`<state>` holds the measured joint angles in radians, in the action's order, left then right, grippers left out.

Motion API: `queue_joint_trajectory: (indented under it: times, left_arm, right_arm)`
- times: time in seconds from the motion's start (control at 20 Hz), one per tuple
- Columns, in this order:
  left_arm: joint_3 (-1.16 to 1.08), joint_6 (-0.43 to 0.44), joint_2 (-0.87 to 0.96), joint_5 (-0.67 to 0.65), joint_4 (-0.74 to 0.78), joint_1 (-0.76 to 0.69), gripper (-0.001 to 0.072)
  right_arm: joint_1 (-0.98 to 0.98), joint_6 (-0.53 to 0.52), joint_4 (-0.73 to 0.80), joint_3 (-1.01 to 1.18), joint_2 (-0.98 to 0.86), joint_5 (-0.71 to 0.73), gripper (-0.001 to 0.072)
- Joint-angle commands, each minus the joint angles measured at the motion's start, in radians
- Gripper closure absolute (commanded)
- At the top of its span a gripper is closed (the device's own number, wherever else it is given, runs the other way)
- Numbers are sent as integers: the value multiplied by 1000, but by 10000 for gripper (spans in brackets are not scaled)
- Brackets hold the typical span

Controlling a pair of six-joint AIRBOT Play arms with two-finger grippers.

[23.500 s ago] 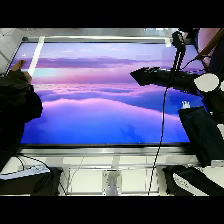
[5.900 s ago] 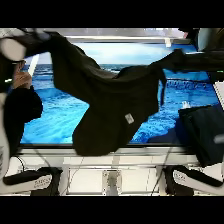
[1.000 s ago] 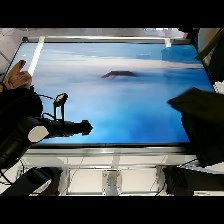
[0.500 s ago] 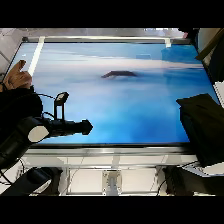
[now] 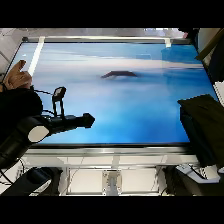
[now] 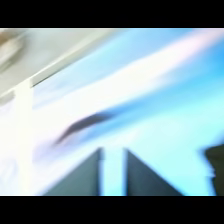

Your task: Fold the clothes and pants, and hang the long-sleeved shirts on hangers.

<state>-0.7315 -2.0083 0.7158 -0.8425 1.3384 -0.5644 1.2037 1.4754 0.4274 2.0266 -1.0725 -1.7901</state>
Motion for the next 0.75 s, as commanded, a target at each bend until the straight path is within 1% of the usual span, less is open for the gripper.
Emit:
queue_joint_trajectory:
  times: [0.0,0.1,0.2,0.25,0.7]
  left_arm:
    - [-1,0,0,147,1,1,2]
    - [-1,0,0,174,8,1,2]
    - [-1,0,0,176,8,1,2]
    - [-1,0,0,176,8,1,2]
    - [-1,-4,0,176,7,1,2]
  right_arm:
    - [-309,-65,-2,3,30,-42,620]
    - [-469,-68,165,0,29,-42,620]
    - [-568,-66,277,-2,29,-43,620]
    - [-590,-47,293,-1,32,-43,620]
    - [-600,-48,281,-1,31,-42,620]
